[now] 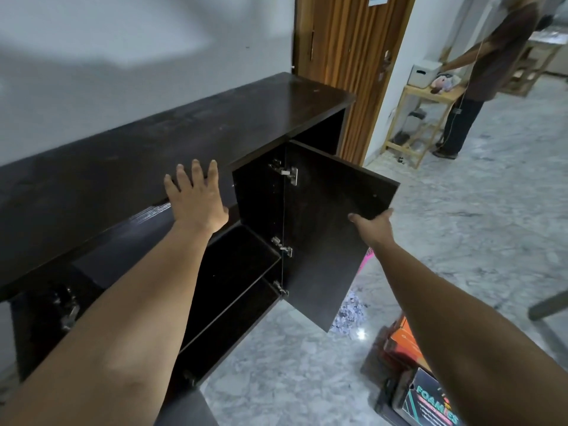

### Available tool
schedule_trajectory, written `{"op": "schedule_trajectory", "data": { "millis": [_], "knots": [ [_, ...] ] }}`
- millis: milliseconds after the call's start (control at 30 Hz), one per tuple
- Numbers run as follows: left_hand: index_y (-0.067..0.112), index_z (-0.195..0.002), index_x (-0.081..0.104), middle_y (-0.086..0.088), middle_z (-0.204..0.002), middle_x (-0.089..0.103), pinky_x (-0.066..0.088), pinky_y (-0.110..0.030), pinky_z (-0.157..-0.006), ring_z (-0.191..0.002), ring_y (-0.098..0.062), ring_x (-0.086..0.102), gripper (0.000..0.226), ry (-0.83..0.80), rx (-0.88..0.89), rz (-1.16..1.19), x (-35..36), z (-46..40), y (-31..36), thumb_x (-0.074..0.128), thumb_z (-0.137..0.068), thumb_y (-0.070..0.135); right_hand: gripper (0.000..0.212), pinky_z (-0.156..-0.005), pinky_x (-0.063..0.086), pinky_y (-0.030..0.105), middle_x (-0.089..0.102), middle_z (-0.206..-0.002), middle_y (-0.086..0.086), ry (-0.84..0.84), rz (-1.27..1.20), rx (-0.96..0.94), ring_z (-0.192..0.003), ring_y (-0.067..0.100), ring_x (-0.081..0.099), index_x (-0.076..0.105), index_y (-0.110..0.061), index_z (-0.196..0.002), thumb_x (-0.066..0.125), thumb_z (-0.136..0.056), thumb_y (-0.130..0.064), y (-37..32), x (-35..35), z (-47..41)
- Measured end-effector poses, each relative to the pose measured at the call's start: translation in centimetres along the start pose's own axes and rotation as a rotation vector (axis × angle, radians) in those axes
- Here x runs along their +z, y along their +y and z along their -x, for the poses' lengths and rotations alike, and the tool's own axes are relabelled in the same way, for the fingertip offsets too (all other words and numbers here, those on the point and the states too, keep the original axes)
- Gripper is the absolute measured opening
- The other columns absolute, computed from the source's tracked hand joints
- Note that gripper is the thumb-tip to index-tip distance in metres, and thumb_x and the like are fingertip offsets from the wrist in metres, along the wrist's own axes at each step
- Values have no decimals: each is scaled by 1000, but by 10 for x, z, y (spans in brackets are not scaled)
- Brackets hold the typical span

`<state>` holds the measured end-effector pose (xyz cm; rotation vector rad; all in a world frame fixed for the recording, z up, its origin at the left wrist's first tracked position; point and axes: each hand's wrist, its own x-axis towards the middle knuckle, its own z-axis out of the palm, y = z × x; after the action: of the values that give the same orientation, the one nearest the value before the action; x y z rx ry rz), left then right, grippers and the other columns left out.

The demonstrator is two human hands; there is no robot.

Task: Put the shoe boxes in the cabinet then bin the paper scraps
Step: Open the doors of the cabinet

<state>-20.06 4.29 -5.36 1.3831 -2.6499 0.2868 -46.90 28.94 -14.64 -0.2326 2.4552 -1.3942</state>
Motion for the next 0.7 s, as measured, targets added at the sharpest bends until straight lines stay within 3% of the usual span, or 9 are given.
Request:
{"op": "schedule_trajectory", "data": {
  "millis": [133, 267, 367, 500, 633, 700],
  "knots": [
    [24, -160, -7, -20, -167, -1, 3, -71, -118, -151, -52, 0, 106, -122, -22, 32, -11, -5, 17, 60, -86, 61, 125, -118, 38, 53, 29, -164, 23, -63, 85, 40, -146, 45, 38, -18, -9, -160, 77, -86, -46, -8, -2, -1],
    [28, -160, -4, -15, -168, 0, 5, -70, -119, -153, -48, 0, 96, -94, 173, 83, -18, 8, 50, 56, -90, 52, 120, -119, 37, 53, 26, -165, 24, -105, 123, 40, -147, 46, 36, -20, -9, -160, 74, -91, -41, -10, -13, 11],
    [28, -160, 2, -13, -168, 6, 15, -63, -122, -154, -42, 3, 89, -112, 306, 180, -15, 30, 87, 57, -92, 46, 122, -115, 41, 55, 24, -166, 24, -113, 150, 78, -146, 47, 38, -24, -13, -159, 74, -91, -39, -9, -28, 34],
    [27, -160, 10, -12, -167, 14, 27, -57, -120, -154, -40, 11, 84, -193, 474, 247, -8, 70, 132, 57, -93, 45, 117, -112, 44, 53, 19, -167, 24, -165, 265, 118, -144, 46, 39, -17, -12, -162, 74, -93, -39, 3, -62, 80],
    [25, -158, 19, -10, -163, 23, 39, -54, -110, -148, -38, 25, 73, -310, 621, 290, -5, 119, 174, 54, -95, 42, 122, -120, 34, 48, 15, -169, 22, -138, 225, 150, -152, 40, 29, -14, -8, -162, 79, -88, -39, 41, -103, 132],
    [23, -155, 25, -10, -157, 33, 43, -53, -103, -140, -37, 37, 66, -353, 691, 304, -3, 142, 194, 51, -97, 40, 120, -116, 37, 44, 13, -170, 19, -90, 179, 225, -152, 37, 29, -14, -8, -162, 76, -91, -41, 66, -124, 156]
  ]
}}
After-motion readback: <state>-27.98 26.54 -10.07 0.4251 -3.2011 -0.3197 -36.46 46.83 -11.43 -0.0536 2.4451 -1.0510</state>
